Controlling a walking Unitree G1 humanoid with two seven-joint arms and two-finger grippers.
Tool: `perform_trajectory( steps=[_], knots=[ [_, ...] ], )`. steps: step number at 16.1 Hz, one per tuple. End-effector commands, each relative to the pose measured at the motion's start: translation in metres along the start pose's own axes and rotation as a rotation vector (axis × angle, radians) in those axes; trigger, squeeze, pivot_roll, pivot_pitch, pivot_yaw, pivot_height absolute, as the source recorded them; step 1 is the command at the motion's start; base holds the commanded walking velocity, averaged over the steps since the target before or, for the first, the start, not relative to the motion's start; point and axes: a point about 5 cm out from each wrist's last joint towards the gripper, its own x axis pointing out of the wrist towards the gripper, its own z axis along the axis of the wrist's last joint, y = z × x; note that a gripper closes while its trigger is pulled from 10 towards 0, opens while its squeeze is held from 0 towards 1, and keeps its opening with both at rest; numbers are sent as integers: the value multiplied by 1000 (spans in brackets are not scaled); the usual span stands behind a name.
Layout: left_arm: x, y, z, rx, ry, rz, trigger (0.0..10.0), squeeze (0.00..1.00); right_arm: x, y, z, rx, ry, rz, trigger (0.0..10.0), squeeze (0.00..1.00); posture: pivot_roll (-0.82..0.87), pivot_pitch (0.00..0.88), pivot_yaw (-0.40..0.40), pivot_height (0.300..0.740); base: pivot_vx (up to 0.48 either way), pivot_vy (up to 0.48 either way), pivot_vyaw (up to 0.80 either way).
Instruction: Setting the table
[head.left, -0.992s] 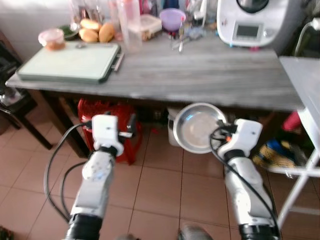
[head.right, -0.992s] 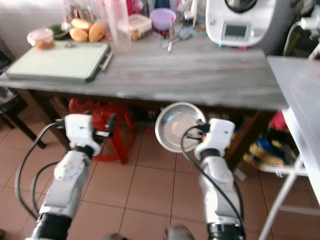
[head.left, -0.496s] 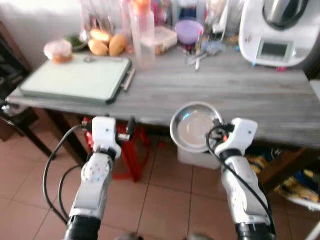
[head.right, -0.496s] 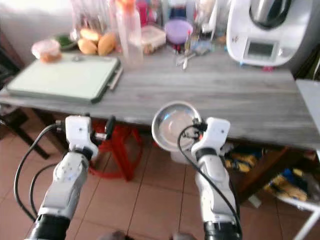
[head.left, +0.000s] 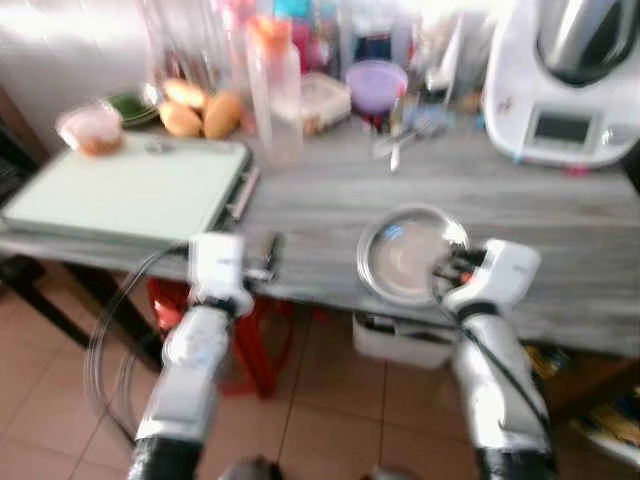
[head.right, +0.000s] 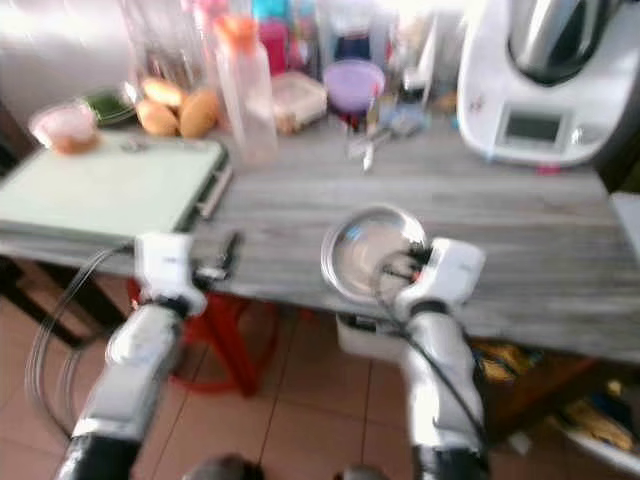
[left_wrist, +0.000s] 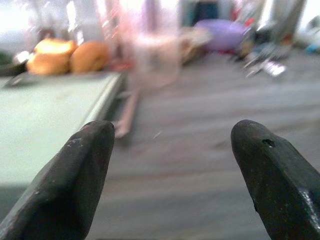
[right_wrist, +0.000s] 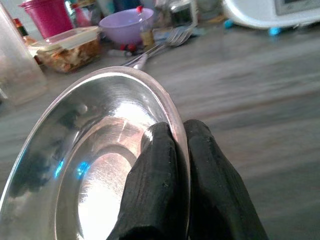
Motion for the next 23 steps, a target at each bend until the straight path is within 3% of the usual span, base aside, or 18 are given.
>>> perform_trajectory(
  steps=[1, 3, 7, 10, 18, 23],
  knots=[
    [-5, -1, 3, -13, -8, -22, 10000, 0, -1, -12, 5, 0, -17, -64, 10000, 0, -48, 0, 43, 740, 0, 0, 0],
    [-16, 7, -2, 15, 19, -13, 10000, 0, -1, -21, 0, 36, 19, -126, 10000, 0, -43, 0, 43, 740, 0, 0, 0],
    [-19, 14, -6, 41, 62, -19, 10000, 0, 3, -23, -8, 97, 73, -170, 10000, 0, -33, 0, 41, 740, 0, 0, 0],
    [-19, 10, -6, 47, 69, -40, 10000, 0, 6, -23, -18, 172, 132, -204, 10000, 0, -35, 0, 43, 740, 0, 0, 0],
    [-17, 6, -5, 51, 76, -55, 10000, 0, 30, -25, -19, 233, 184, -257, 10000, 0, -26, 0, 41, 740, 0, 0, 0],
    [-16, 1, -8, 53, 96, -82, 10000, 0, 26, -21, -34, 265, 269, -265, 10000, 0, -30, 0, 40, 740, 0, 0, 0]
  ],
)
